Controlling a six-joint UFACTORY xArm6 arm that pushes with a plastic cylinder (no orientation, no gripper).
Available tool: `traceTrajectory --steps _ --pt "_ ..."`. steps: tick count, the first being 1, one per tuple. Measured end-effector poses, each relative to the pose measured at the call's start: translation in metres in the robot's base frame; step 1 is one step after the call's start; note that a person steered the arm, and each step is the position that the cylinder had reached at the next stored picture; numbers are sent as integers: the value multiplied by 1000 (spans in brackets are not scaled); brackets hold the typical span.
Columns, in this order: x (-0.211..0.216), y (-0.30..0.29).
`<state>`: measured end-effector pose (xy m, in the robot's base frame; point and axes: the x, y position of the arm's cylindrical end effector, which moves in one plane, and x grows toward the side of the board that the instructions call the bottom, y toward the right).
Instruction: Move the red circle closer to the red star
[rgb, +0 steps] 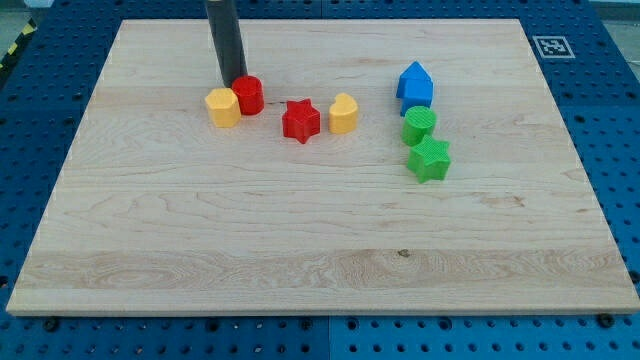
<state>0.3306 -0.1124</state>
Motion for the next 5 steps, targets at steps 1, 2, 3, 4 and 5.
traceTrajectory --steps 1,2,3,4,5 --pt "15 12" --pt "21 20" --pt "16 21" --pt "18 22" --pt "20 24"
